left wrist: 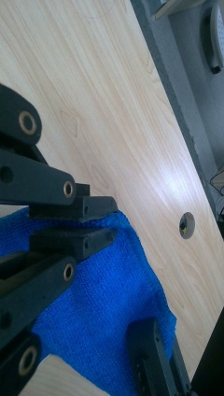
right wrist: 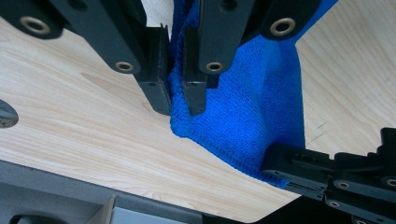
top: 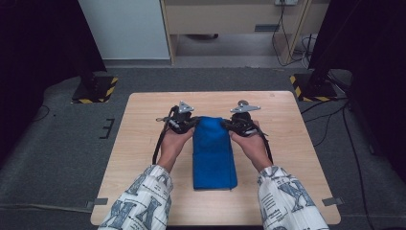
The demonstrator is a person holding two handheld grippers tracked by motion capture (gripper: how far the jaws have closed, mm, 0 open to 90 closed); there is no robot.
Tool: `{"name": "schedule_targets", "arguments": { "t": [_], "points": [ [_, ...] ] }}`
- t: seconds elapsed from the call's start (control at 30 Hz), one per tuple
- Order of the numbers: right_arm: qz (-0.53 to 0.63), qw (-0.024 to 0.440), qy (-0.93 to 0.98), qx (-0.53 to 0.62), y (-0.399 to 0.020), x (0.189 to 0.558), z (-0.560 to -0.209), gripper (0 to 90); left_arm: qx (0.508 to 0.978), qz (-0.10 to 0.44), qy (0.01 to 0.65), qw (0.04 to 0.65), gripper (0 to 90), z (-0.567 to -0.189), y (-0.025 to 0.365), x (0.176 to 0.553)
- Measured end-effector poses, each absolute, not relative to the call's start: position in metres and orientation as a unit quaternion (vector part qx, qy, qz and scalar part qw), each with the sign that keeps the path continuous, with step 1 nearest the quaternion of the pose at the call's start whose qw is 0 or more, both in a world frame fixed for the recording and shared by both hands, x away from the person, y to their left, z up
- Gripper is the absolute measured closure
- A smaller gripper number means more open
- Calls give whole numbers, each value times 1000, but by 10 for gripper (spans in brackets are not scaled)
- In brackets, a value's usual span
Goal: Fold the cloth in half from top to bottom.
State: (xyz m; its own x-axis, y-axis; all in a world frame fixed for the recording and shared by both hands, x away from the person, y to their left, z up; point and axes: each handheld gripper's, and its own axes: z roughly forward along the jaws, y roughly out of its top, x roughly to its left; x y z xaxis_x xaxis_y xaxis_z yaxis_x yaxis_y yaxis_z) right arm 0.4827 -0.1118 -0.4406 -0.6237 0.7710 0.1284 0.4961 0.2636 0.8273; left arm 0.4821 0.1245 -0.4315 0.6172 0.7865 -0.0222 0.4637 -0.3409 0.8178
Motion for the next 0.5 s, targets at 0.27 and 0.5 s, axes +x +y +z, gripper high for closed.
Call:
{"name": "schedule_targets", "arguments": {
  "t": [0.27, 0.5],
  "points": [
    [450, 153, 783, 402, -114, 464, -444, 830, 800, 200, 386, 413, 847, -428, 122, 463],
    [456, 150, 781, 401, -119, 452, -450, 828, 802, 195, 385, 413, 846, -432, 120, 452]
  ]
}}
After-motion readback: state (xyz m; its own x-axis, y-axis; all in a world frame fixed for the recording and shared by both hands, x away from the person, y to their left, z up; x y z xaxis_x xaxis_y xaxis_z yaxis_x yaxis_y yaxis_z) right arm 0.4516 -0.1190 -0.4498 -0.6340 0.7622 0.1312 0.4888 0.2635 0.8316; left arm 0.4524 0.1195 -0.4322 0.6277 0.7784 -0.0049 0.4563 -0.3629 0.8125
